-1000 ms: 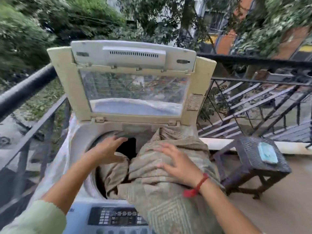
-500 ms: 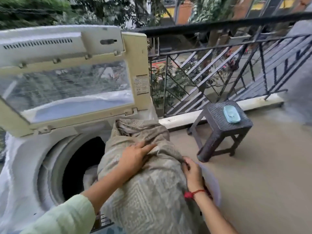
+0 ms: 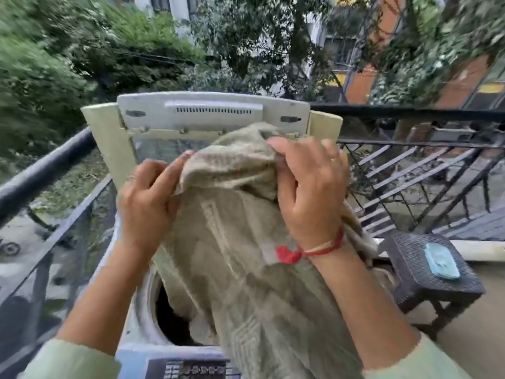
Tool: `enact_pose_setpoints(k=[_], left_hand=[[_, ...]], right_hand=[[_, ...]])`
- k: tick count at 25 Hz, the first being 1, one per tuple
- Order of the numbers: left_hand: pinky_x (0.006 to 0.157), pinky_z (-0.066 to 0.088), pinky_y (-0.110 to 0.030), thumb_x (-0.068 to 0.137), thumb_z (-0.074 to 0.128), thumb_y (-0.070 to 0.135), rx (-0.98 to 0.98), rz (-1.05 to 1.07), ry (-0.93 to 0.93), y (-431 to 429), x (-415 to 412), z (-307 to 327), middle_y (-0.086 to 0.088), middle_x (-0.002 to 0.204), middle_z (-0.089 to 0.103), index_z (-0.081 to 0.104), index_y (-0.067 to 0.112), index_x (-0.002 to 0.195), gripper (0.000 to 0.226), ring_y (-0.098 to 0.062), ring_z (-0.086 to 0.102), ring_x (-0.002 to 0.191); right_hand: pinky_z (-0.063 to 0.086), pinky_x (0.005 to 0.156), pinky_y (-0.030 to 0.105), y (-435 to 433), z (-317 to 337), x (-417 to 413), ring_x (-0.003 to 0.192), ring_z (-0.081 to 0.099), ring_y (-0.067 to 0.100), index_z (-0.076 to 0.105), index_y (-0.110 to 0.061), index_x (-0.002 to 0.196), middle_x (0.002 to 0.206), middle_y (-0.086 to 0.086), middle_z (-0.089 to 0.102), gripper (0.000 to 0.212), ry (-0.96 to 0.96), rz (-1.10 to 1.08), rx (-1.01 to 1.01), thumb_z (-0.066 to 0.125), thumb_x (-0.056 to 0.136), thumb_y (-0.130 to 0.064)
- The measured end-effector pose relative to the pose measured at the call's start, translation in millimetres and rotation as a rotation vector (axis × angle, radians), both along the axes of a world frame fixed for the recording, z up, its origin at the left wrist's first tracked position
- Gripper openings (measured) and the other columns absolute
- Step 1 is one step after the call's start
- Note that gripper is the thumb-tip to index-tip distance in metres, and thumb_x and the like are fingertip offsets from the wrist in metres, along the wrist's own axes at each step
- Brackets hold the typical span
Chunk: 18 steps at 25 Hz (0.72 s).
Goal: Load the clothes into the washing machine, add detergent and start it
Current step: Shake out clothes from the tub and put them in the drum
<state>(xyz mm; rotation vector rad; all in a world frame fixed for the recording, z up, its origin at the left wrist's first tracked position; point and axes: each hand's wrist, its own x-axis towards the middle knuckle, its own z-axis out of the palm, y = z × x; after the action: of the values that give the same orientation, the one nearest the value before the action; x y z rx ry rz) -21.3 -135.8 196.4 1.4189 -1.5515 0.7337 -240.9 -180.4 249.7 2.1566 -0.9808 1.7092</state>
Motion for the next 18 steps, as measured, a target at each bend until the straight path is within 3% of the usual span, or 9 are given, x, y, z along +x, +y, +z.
enact_pose_setpoints(k=[3, 5, 7, 9, 10, 12, 15, 17, 18], left_hand=[[0.053, 0.043, -0.038, 0.079, 0.058, 0.012, 0.183, 0.257, 0.016, -5, 53, -35, -0.012, 0.088, 0.054, 0.057, 0.018, 0.102, 0.023, -0.035, 0.055, 0.073], [0.065, 0.052, -0.041, 0.080, 0.062, 0.024, 0.810, 0.273, 0.052, -15, 84, -90, -0.008, 0.097, 0.061, 0.056, 0.027, 0.095, 0.017, -0.035, 0.063, 0.084], [0.091, 0.050, -0.041, 0.083, 0.055, 0.045, 1.495, 0.218, 0.162, -15, 91, -135, -0.006, 0.116, 0.063, 0.058, 0.030, 0.107, 0.029, -0.028, 0.061, 0.104], [0.098, 0.045, -0.039, 0.090, 0.048, 0.035, 1.792, 0.148, -0.038, -14, 71, -152, -0.008, 0.127, 0.057, 0.053, 0.022, 0.124, 0.036, -0.026, 0.057, 0.113], [0.096, 0.045, -0.038, 0.091, 0.047, 0.028, 1.689, 0.112, -0.168, -18, 57, -155, -0.009, 0.129, 0.054, 0.048, 0.023, 0.129, 0.039, -0.027, 0.054, 0.115], [0.097, 0.040, -0.039, 0.091, 0.049, 0.027, 1.397, 0.089, -0.168, -29, 17, -149, -0.007, 0.131, 0.046, 0.041, 0.030, 0.134, 0.044, -0.027, 0.045, 0.124], [0.108, 0.031, -0.045, 0.086, 0.051, 0.040, 1.186, -0.085, 0.150, -58, -49, -144, -0.008, 0.142, 0.035, 0.031, 0.028, 0.142, 0.060, -0.029, 0.032, 0.135], [0.116, 0.021, -0.044, 0.072, 0.056, 0.067, 1.306, -0.428, 0.544, -65, -109, -140, -0.009, 0.153, 0.019, 0.013, 0.029, 0.149, 0.097, -0.025, 0.020, 0.142], [0.118, 0.015, -0.040, 0.061, 0.058, 0.075, 1.421, -0.593, 0.590, -58, -136, -143, -0.007, 0.157, 0.011, 0.003, 0.029, 0.150, 0.114, -0.020, 0.013, 0.144]], right_hand=[[0.039, 0.073, 0.037, -14, -2, 61, 0.080, 0.057, 0.025, 0.067, -0.019, 0.101, 0.086, 0.002, 0.066, 0.023, 0.229, 0.077, 0.070, 0.048, 0.088, -0.024], [0.044, 0.086, 0.042, -29, -52, 76, 0.098, 0.060, 0.030, 0.062, -0.019, 0.118, 0.109, 0.009, 0.066, 0.033, 0.624, 0.228, 0.454, 0.053, 0.087, -0.020], [0.034, 0.105, 0.041, -34, -104, 59, 0.123, 0.048, 0.026, 0.055, -0.022, 0.128, 0.135, 0.006, 0.052, 0.042, 1.050, 0.361, 0.833, 0.057, 0.087, -0.021], [0.028, 0.109, 0.031, -28, -130, 10, 0.128, 0.044, 0.019, 0.057, -0.021, 0.125, 0.138, 0.003, 0.050, 0.040, 0.861, 0.452, 0.996, 0.062, 0.085, -0.025], [0.029, 0.107, 0.027, -26, -139, -21, 0.127, 0.046, 0.019, 0.058, -0.020, 0.124, 0.135, 0.004, 0.052, 0.042, 0.632, 0.426, 1.036, 0.062, 0.083, -0.029], [0.031, 0.103, 0.026, -29, -161, -94, 0.124, 0.047, 0.024, 0.055, -0.014, 0.126, 0.131, 0.010, 0.053, 0.052, 0.296, 0.095, 1.090, 0.062, 0.079, -0.035], [0.030, 0.106, 0.033, -35, -192, -166, 0.131, 0.039, 0.027, 0.037, -0.007, 0.139, 0.142, 0.016, 0.042, 0.075, 0.022, -0.286, 1.370, 0.072, 0.078, -0.035], [0.032, 0.102, 0.021, -32, -203, -168, 0.129, 0.039, 0.015, 0.024, -0.010, 0.145, 0.142, 0.003, 0.040, 0.084, -0.176, -0.138, 1.681, 0.068, 0.079, -0.039], [0.036, 0.092, 0.011, -27, -207, -157, 0.121, 0.043, 0.010, 0.025, -0.011, 0.145, 0.131, -0.003, 0.046, 0.081, -0.242, -0.007, 1.785, 0.067, 0.080, -0.038]])
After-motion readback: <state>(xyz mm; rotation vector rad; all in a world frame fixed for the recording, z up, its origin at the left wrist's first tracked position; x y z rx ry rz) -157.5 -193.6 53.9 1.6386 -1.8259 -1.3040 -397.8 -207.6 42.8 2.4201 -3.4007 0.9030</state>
